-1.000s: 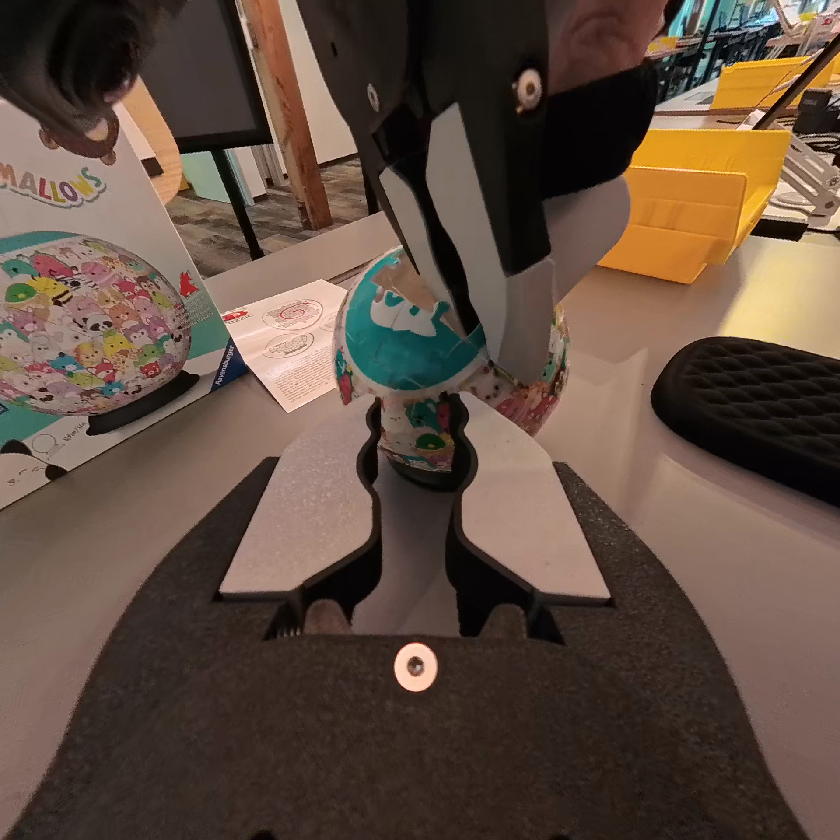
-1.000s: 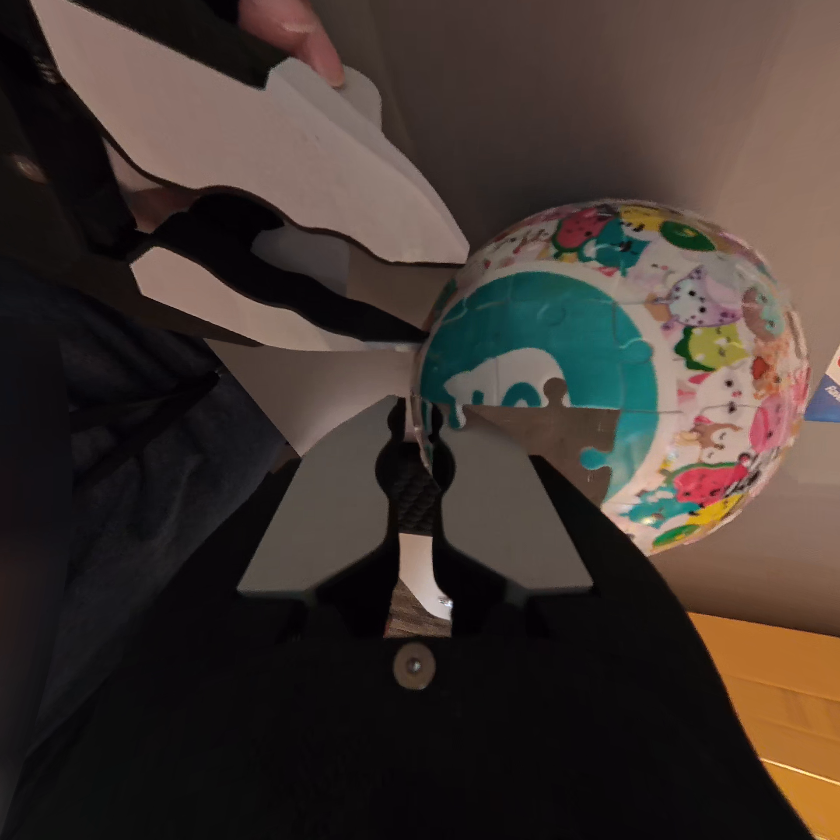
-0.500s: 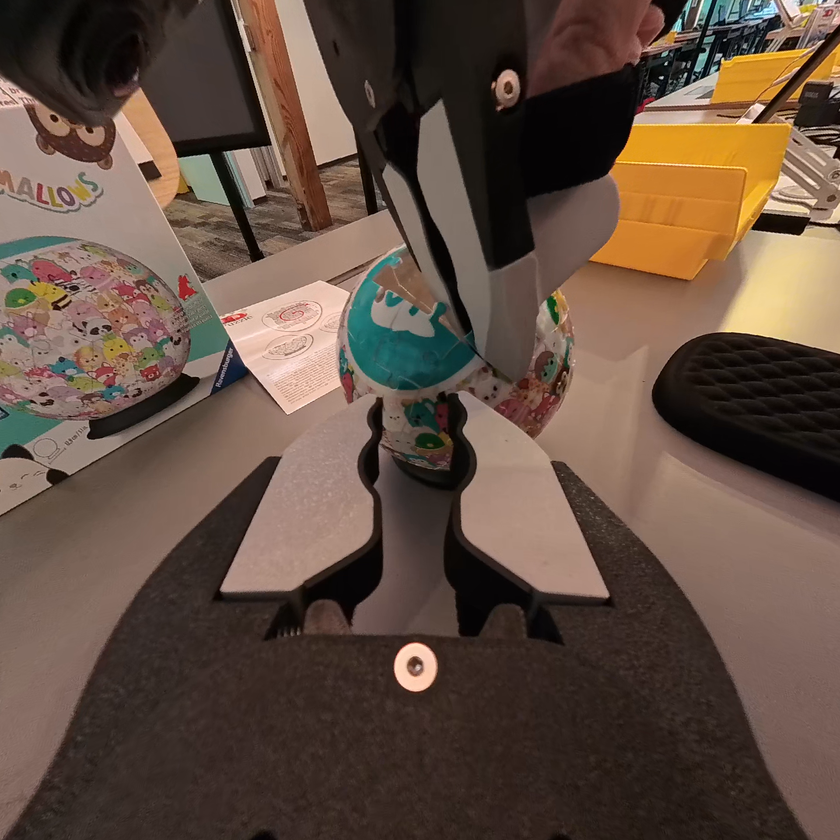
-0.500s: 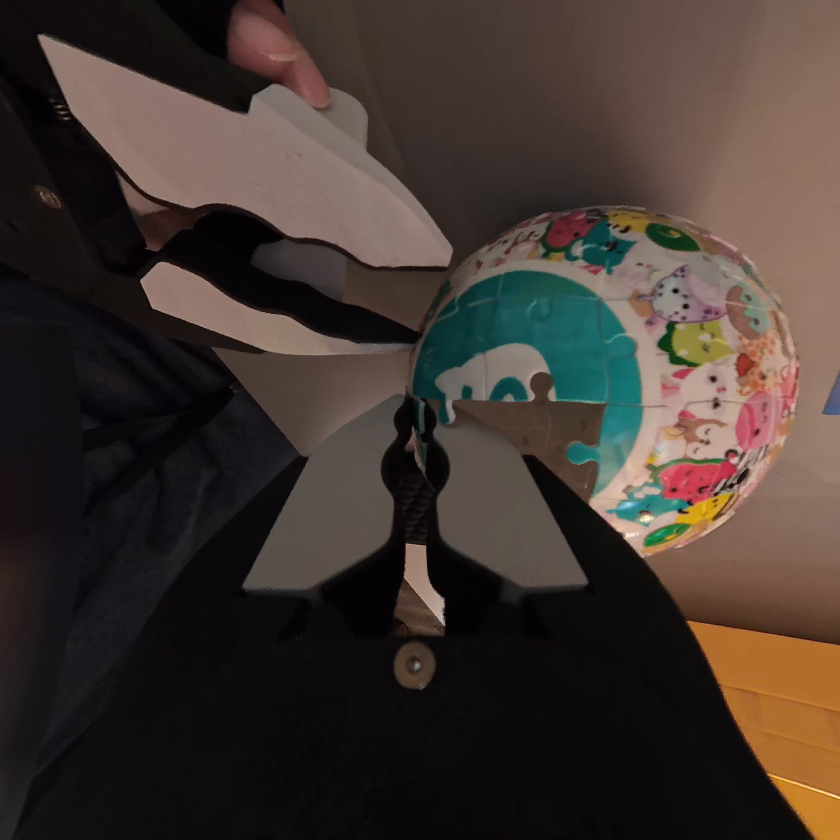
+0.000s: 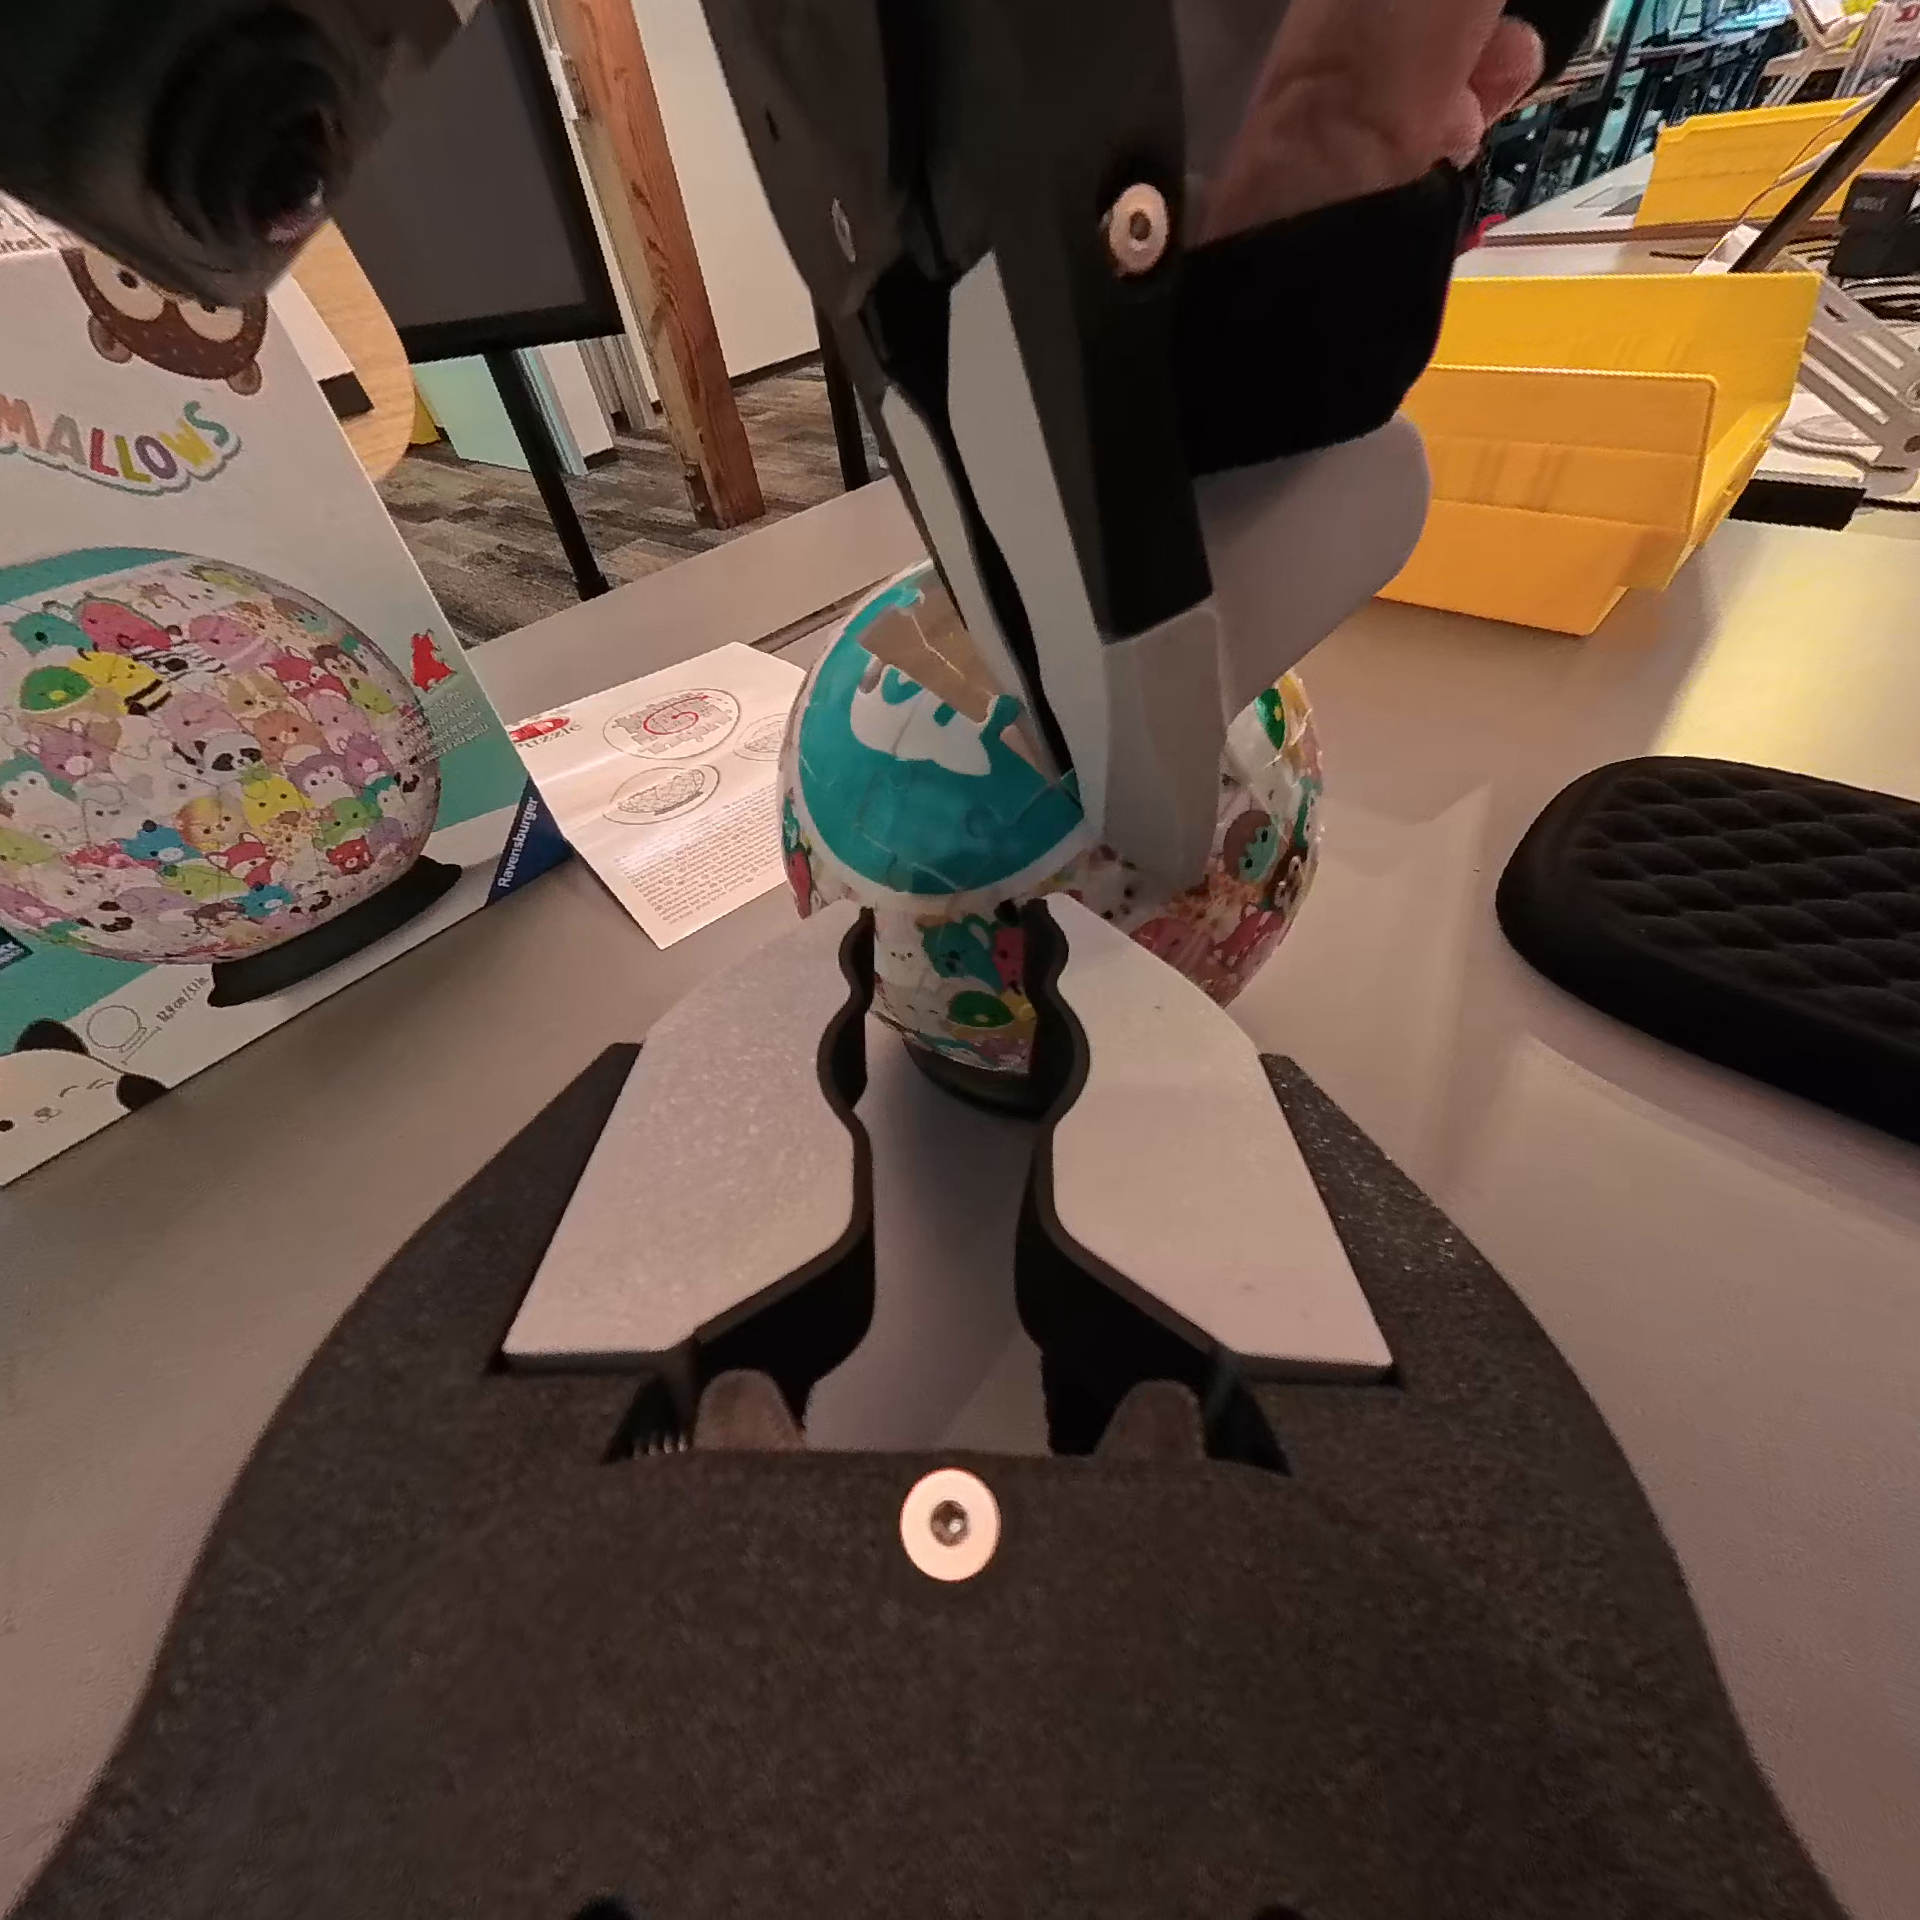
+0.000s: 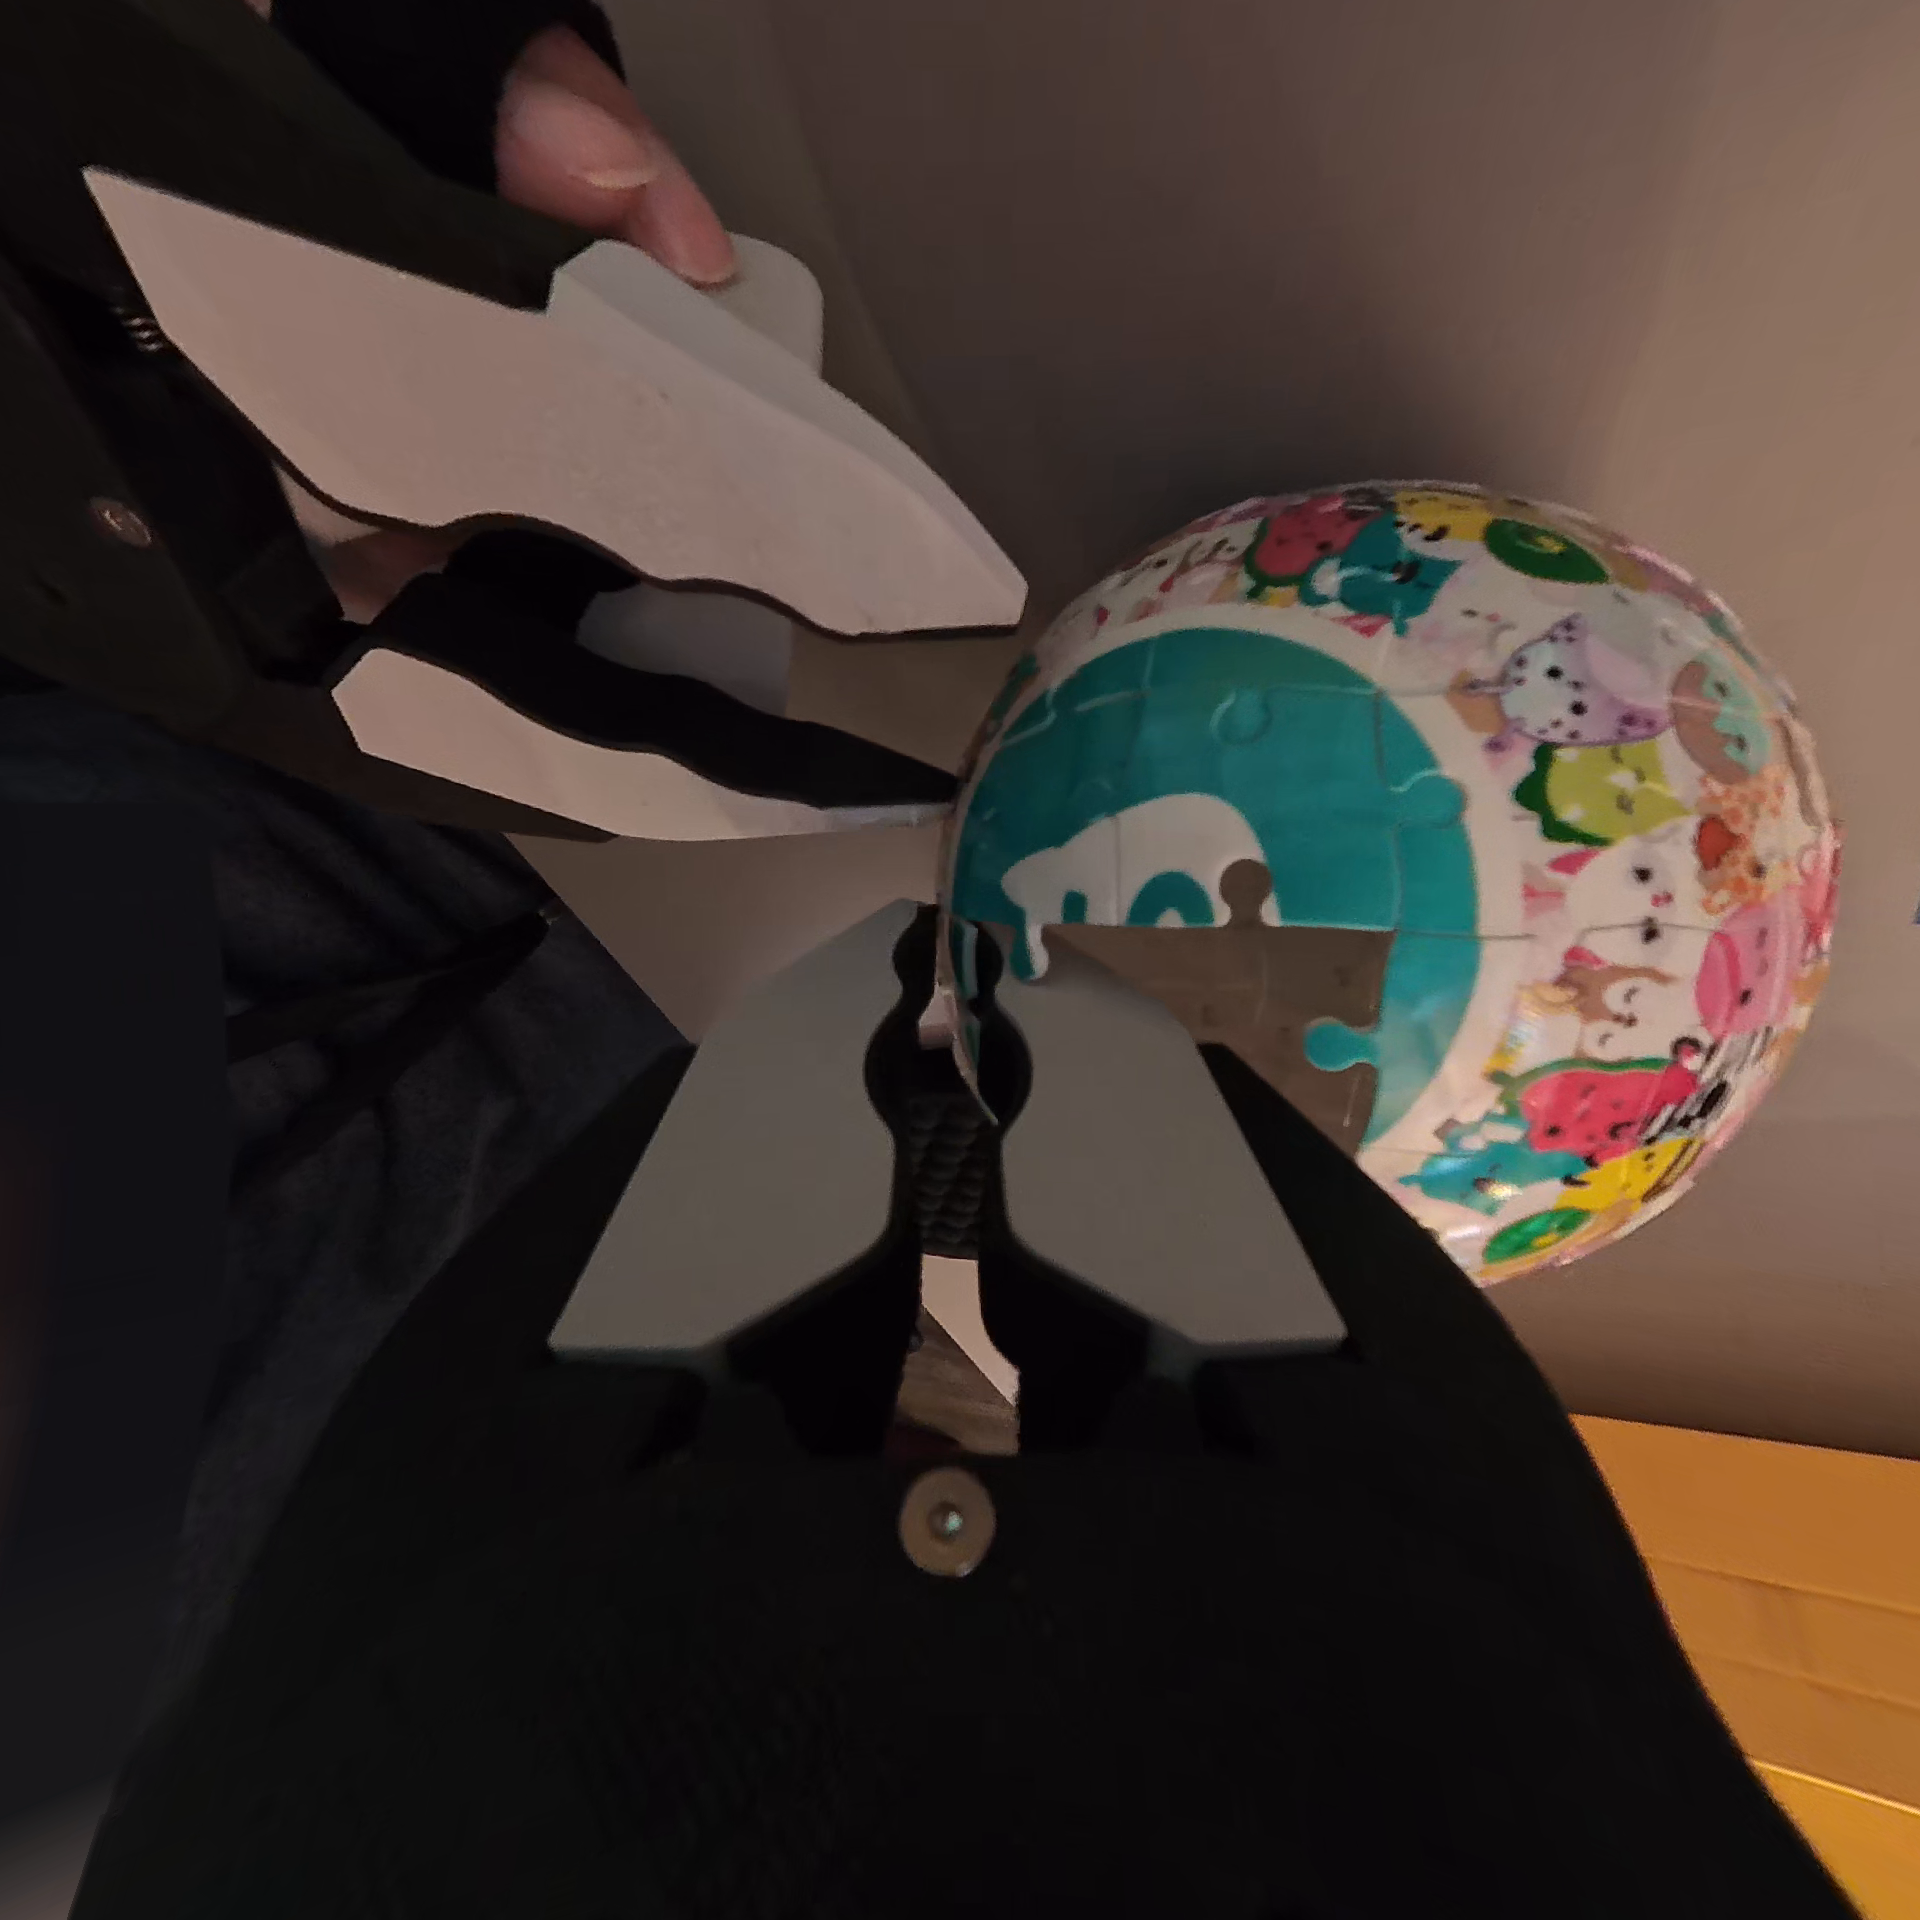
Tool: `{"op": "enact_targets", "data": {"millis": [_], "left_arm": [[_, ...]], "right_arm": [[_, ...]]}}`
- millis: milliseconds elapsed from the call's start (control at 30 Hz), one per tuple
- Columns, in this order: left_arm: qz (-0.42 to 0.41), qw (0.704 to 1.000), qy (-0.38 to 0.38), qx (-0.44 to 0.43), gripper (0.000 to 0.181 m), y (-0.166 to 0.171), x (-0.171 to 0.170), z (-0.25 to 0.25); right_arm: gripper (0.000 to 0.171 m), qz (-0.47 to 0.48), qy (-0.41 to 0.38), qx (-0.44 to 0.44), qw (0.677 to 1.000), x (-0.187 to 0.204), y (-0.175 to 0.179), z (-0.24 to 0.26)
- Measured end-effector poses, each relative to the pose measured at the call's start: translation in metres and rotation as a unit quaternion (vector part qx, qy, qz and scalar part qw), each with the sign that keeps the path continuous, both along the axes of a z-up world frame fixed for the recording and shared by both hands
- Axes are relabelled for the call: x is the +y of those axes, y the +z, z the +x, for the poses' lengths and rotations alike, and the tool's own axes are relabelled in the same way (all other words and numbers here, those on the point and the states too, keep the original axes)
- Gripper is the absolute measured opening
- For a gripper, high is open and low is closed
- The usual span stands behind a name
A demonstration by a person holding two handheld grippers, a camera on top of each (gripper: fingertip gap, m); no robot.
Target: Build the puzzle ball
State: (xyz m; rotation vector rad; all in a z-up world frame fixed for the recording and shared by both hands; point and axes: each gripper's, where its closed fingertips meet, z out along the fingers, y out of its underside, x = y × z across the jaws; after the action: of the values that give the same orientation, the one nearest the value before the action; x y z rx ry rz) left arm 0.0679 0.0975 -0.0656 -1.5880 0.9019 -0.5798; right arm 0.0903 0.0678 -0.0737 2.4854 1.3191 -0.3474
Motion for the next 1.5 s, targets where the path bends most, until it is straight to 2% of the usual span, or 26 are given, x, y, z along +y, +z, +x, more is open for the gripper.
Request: {"op": "enact_targets", "data": {"millis": [367, 600, 933, 1100, 1300, 1400, 1500], "left_arm": [[-0.002, 1.000, -0.009, 0.002, 0.030, -0.002, -0.003, 0.007], [-0.004, 1.000, -0.012, 0.000, 0.030, -0.002, -0.004, 0.009], [-0.009, 1.000, -0.014, -0.001, 0.030, -0.004, -0.003, 0.010], [-0.010, 1.000, -0.018, -0.004, 0.030, -0.004, -0.003, 0.012], [-0.006, 1.000, -0.015, -0.004, 0.031, -0.003, -0.003, 0.011], [-0.007, 1.000, -0.015, -0.009, 0.031, -0.001, -0.003, 0.010], [-0.006, 1.000, -0.015, -0.011, 0.032, 0.000, -0.004, 0.009]], "right_arm": [[0.007, 0.016, 0.021, -0.006, 1.000, 0.000, -0.004, 0.006], [0.014, 0.020, -0.033, 0.018, 0.999, 0.003, 0.003, 0.003], [0.013, 0.039, -0.118, 0.069, 0.990, 0.008, 0.002, -0.004], [0.007, 0.094, -0.111, 0.081, 0.986, 0.013, 0.000, -0.001], [0.010, 0.116, -0.085, 0.063, 0.988, 0.011, 0.001, 0.003], [0.023, 0.116, -0.077, 0.047, 0.989, 0.009, 0.001, 0.006], [0.026, 0.120, -0.074, 0.039, 0.989, 0.008, 0.001, 0.008]]}}
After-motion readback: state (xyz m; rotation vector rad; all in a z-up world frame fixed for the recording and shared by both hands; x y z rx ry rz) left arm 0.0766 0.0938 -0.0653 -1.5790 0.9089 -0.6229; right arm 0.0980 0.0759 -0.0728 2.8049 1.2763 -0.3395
